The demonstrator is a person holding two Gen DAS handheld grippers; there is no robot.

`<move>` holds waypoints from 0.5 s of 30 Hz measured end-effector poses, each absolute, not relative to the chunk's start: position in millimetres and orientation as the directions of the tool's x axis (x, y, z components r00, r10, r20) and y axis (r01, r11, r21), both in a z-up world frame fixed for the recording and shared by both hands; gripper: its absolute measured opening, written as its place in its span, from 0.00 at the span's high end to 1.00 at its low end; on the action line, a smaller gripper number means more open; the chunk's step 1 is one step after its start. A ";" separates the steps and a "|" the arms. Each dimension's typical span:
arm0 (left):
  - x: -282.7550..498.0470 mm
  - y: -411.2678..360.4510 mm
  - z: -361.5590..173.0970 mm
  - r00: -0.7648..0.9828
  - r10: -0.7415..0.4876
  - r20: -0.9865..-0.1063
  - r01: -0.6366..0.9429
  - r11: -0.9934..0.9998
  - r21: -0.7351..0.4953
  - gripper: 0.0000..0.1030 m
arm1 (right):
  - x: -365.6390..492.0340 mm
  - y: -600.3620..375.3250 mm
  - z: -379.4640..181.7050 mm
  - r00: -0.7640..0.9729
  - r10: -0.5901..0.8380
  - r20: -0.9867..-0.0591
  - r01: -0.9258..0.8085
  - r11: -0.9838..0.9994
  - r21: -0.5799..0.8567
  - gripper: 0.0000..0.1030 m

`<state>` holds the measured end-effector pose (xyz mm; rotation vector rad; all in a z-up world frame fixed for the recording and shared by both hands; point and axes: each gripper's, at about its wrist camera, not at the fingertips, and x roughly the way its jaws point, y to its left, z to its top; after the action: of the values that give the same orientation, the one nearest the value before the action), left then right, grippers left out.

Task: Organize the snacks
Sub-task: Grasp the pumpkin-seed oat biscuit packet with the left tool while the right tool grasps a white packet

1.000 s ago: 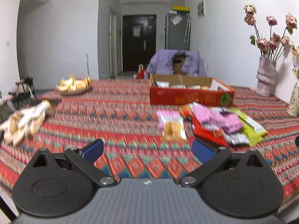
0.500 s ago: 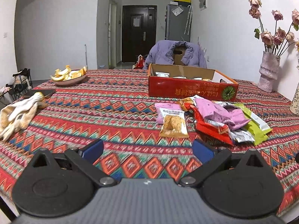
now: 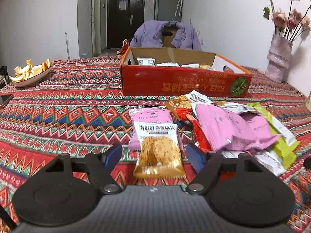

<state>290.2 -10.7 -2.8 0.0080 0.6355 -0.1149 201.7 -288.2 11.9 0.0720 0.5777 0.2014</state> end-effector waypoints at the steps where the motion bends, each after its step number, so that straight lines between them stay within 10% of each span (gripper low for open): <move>1: 295.0 -12.1 -4.4 0.797 -0.106 -0.594 0.114 0.993 -0.023 0.26 | 209.5 -288.6 11.9 0.820 0.209 -0.532 -0.167 0.978 0.127 0.29; 6: 308.5 -16.3 -14.3 0.777 -0.113 -0.619 0.120 0.992 -0.030 0.33 | 250.2 -286.3 18.1 0.820 0.231 -0.523 -0.175 0.972 0.156 0.30; 8: 309.3 -16.0 -15.5 0.764 -0.118 -0.635 0.125 0.992 -0.034 0.52 | 266.4 -281.5 20.3 0.812 0.267 -0.518 -0.204 0.963 0.176 0.30; 15: 292.9 -2.6 7.4 0.790 -0.114 -0.602 0.119 0.992 -0.032 0.56 | 339.6 -262.1 15.3 0.770 0.371 -0.519 -0.267 0.926 0.266 0.28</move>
<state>292.9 -2.6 7.4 0.0076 0.6477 -0.1253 339.6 -262.1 15.3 0.1807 0.5989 0.3484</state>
